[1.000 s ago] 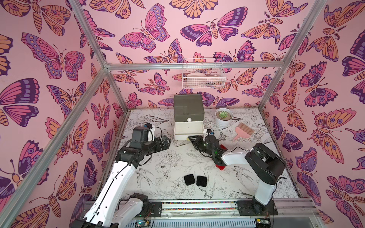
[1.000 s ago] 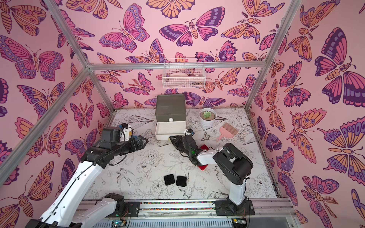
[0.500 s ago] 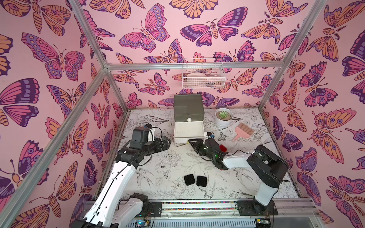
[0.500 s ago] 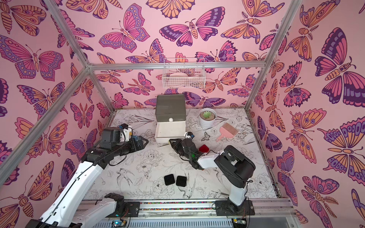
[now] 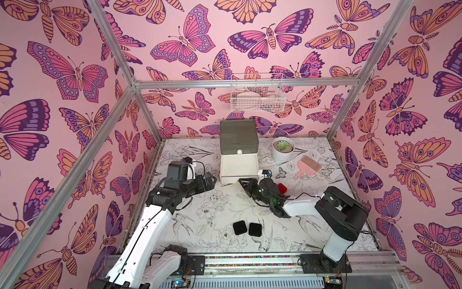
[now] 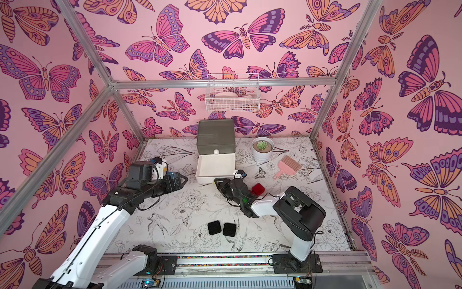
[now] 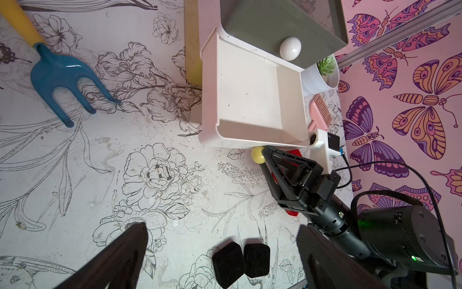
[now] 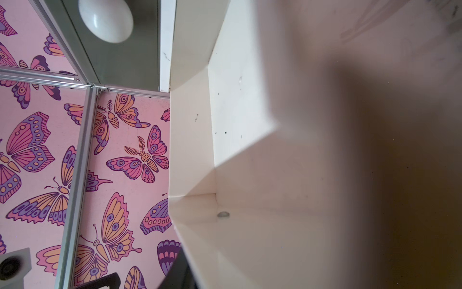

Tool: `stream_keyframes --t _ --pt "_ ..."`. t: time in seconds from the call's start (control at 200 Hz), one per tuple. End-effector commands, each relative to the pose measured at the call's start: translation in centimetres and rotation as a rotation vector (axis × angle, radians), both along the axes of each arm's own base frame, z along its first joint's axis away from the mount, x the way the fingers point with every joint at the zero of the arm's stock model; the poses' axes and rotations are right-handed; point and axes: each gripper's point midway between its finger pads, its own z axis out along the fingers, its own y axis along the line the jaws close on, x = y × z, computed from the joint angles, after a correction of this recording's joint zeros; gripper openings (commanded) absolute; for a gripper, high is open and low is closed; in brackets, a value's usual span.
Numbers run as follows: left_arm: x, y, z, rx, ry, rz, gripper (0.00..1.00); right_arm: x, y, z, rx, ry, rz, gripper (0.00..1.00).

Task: Place the brooch boxes into the drawer by color
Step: Open the drawer in the storage box.

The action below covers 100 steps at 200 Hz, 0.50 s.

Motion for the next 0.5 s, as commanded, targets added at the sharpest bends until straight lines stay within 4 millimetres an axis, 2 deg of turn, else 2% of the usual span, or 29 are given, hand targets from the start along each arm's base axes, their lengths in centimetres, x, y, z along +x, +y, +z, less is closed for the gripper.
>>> stream_keyframes --t 0.0,0.16,0.496 --pt "-0.8 0.0 -0.8 -0.005 0.033 -0.005 1.00 -2.3 1.1 -0.1 0.002 0.029 0.090 0.20" --pt "-0.8 -0.1 -0.9 -0.003 0.035 -0.007 1.00 -2.8 1.6 -0.7 -0.009 0.037 0.103 0.24" --pt "-0.8 -0.2 -0.8 -0.001 0.034 -0.010 1.00 -2.9 1.3 -1.0 -0.035 0.040 0.102 0.51"
